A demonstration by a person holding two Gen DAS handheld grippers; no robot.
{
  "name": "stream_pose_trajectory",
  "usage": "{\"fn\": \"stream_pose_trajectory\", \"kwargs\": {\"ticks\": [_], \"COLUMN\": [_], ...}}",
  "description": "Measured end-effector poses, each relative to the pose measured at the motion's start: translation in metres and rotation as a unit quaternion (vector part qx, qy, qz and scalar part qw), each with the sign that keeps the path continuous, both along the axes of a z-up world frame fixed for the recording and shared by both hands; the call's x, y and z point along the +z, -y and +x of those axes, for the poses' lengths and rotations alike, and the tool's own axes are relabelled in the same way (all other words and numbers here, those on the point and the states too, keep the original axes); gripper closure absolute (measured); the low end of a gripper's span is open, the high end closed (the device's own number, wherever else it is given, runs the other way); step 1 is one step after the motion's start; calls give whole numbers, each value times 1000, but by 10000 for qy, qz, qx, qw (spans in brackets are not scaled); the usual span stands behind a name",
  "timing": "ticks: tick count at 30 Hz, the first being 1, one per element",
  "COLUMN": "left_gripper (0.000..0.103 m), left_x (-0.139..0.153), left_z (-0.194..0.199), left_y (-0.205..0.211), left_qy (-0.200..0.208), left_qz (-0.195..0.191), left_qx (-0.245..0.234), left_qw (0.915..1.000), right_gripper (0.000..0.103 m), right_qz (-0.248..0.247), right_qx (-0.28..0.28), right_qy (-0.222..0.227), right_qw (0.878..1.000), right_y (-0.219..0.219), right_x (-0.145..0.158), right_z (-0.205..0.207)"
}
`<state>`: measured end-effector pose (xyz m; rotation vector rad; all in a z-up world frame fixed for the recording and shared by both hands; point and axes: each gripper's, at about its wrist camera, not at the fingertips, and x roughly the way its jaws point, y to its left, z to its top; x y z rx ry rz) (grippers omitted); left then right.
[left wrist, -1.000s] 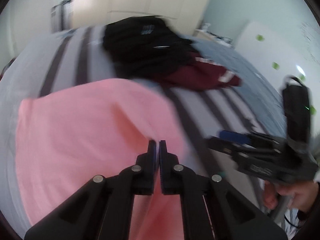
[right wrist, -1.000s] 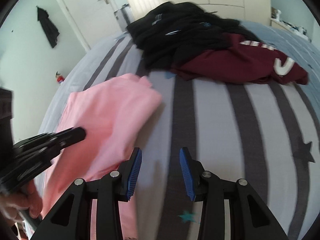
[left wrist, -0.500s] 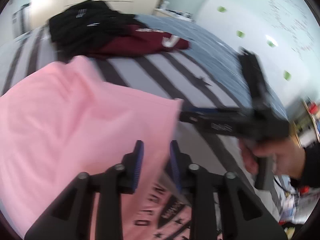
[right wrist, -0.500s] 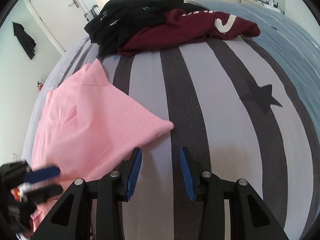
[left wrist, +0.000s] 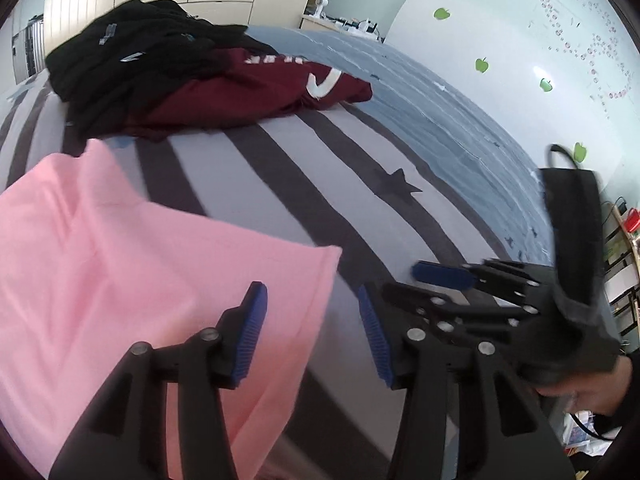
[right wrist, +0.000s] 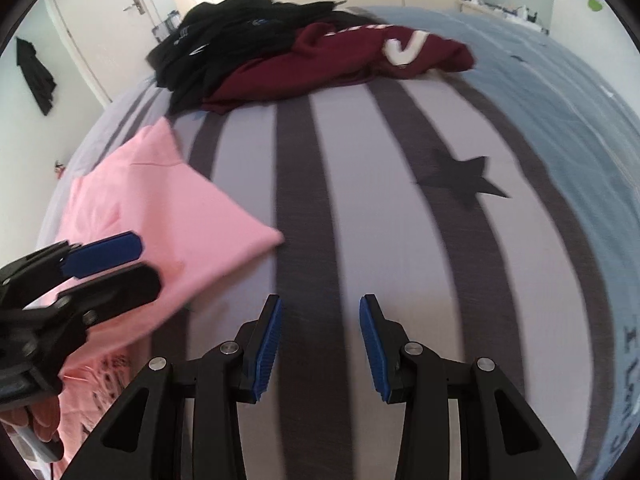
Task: Fold clothes
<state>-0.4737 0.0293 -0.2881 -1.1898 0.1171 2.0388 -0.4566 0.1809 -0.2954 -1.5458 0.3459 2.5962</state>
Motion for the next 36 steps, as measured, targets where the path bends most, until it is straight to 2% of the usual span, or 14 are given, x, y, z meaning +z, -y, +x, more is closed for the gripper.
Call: {"fn": "stream_pose_trajectory", "kwargs": {"ticks": [5, 7, 8, 9, 11, 13, 16, 19, 22, 24, 29, 33, 36], "left_gripper": [60, 78, 95, 100, 100, 100, 101, 101, 101, 101, 101, 101, 101], "left_x": [-25, -33, -34, -33, -25, -6, 34, 71, 96, 104, 84, 55, 35], "left_z": [1, -1, -3, -5, -10, -13, -28, -56, -84, -105, -154, -171, -180], "left_y": [-27, -30, -29, -26, -17, -2, 37, 99, 161, 205, 304, 335, 349], "left_qy": [-29, -84, -134, -94, 7, -145, -348, -508, -769, -904, -593, -338, -154], "left_qz": [-467, -687, -703, -645, -398, -144, 293, 588, 523, 287, -113, -429, -467], "left_qx": [-130, -87, -18, 40, 114, 165, 526, 1183, 1720, 2074, 2968, 3100, 3154], "left_qw": [9988, 9976, 9974, 9979, 9991, 9997, 9976, 9899, 9807, 9736, 9530, 9492, 9477], "right_gripper": [67, 67, 67, 67, 67, 67, 67, 67, 67, 67, 67, 67, 67], "right_qz": [-15, -33, -41, -57, -86, -107, -229, -400, -553, -638, -807, -909, -815], "right_qx": [-191, -235, -248, -257, -264, -238, -184, -29, 212, 390, 721, 851, 1046], "right_qy": [4, 12, 16, 22, 38, 46, 27, -47, -152, -237, -277, -179, -149], "right_qw": [9998, 9997, 9997, 9996, 9996, 9997, 9996, 9992, 9981, 9969, 9937, 9921, 9911], "right_y": [-18, -22, -24, -25, -25, -23, -14, 3, 28, 47, 92, 121, 140], "right_x": [1, 1, 1, 1, 1, 2, 3, 6, 11, 14, 15, 10, 8], "right_z": [11, 13, 15, 16, 16, 15, 8, -9, -36, -59, -117, -162, -186]}}
